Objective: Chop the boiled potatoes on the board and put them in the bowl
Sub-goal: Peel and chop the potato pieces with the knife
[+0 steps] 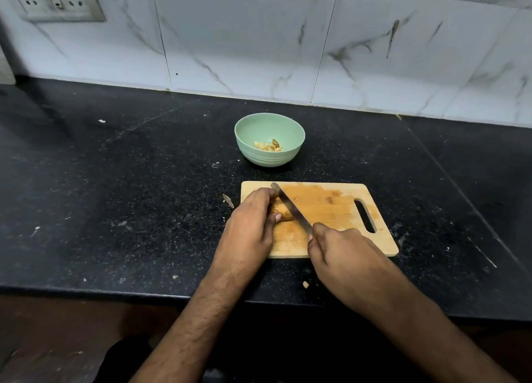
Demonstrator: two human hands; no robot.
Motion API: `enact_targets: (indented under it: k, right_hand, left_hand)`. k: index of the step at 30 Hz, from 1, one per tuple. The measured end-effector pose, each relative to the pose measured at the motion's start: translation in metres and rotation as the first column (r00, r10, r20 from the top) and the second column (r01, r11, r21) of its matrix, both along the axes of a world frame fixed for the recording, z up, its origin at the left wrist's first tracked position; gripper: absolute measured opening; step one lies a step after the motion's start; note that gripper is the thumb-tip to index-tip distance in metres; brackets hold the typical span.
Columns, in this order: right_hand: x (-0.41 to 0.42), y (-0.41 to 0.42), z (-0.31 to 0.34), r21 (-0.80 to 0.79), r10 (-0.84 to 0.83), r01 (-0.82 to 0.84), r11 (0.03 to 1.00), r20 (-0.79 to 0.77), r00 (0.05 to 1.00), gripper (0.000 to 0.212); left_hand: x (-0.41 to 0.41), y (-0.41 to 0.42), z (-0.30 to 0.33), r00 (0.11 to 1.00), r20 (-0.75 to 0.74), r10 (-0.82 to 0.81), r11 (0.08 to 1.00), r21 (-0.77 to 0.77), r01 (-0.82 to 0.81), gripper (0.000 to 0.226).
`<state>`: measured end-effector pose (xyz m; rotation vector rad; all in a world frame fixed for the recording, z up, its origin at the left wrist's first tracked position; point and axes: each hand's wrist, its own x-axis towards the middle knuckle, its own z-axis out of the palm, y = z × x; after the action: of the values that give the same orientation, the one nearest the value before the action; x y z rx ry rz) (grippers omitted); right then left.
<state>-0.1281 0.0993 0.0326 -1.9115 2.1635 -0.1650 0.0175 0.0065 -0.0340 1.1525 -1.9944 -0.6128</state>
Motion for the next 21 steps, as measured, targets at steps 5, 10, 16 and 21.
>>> enact_targets:
  k: [5, 10, 16, 21]
  right_hand:
    - [-0.0026, 0.0006, 0.0031, 0.039, 0.008, -0.009, 0.999, 0.016, 1.000, 0.021]
    - [-0.0080, 0.0002, 0.0078, 0.031, -0.016, 0.014, 0.999, 0.092, 0.996, 0.033]
    - [-0.0049, 0.0022, 0.0020, 0.034, -0.027, 0.023, 0.999, 0.097, 0.995, 0.031]
    - [0.0004, 0.0027, -0.0007, 0.025, -0.027, 0.024, 0.999, 0.116, 0.993, 0.030]
  left_hand:
    - [0.0001, -0.0018, -0.0020, 0.997, -0.068, 0.041, 0.998, -0.042, -0.044, 0.020]
    - [0.0038, -0.0074, -0.0043, 0.994, -0.081, 0.071, 0.993, -0.083, -0.078, 0.031]
    - [0.0027, -0.0043, 0.0012, 0.994, -0.091, 0.067, 0.997, -0.028, -0.070, 0.021]
    - [0.0070, -0.0047, -0.0001, 0.996, -0.086, 0.004, 1.000, 0.030, -0.001, 0.035]
